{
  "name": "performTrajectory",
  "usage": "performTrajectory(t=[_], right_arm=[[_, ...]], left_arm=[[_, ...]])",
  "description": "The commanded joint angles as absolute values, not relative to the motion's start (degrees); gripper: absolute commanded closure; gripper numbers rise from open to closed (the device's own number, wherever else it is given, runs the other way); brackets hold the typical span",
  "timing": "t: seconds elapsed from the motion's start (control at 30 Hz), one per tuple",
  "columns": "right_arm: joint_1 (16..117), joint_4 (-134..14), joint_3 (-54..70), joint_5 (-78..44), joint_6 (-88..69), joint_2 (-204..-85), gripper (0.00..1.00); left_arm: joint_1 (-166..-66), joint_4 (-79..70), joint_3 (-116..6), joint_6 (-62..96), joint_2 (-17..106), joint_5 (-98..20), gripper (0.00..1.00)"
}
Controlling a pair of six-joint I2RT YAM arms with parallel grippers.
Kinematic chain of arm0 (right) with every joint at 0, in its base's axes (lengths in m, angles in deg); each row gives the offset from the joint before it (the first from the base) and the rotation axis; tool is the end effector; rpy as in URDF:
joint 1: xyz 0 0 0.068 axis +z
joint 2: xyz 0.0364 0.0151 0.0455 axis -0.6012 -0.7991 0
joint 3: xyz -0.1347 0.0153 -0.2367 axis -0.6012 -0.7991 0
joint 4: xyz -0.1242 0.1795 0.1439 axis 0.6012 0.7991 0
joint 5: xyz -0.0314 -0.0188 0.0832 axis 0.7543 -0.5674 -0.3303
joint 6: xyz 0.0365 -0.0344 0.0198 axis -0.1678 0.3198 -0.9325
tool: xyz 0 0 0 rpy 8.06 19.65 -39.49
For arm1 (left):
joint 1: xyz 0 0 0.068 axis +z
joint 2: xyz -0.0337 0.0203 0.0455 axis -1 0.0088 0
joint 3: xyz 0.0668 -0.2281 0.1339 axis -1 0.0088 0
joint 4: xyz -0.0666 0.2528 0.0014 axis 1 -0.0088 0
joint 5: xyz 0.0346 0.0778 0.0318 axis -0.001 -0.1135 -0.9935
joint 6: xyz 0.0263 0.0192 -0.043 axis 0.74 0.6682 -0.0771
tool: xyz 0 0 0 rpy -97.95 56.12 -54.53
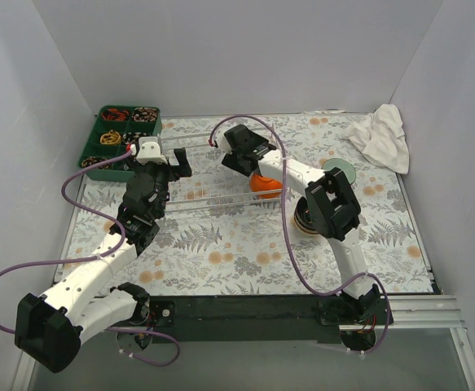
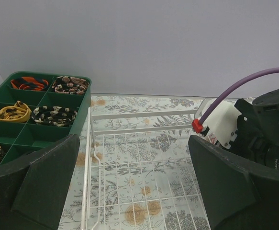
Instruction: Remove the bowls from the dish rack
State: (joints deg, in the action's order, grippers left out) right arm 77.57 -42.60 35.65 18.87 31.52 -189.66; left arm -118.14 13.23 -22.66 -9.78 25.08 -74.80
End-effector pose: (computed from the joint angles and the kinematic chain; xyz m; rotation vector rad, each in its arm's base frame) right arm 0.3935 0.3156 0.2199 -1.1413 1.9145 -0.4875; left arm 0.2080 -0.0948 0.3298 -0.5190 1.4418 -0.5816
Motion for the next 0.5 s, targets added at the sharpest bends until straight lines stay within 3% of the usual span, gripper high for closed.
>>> performTrajectory(t=[0.0, 0.47], right_arm=[[77.7, -42.6, 38.2, 24.6, 35.3, -191.3, 0.05], [78.5, -44.0, 37.4, 32.2, 39.7, -198.1, 0.04]], left_arm=[[-118.1, 14.0, -21.7, -9.8, 24.4, -74.2, 0.02], [-118.1, 13.8, -21.8, -9.8, 24.4, -74.0, 0.02]])
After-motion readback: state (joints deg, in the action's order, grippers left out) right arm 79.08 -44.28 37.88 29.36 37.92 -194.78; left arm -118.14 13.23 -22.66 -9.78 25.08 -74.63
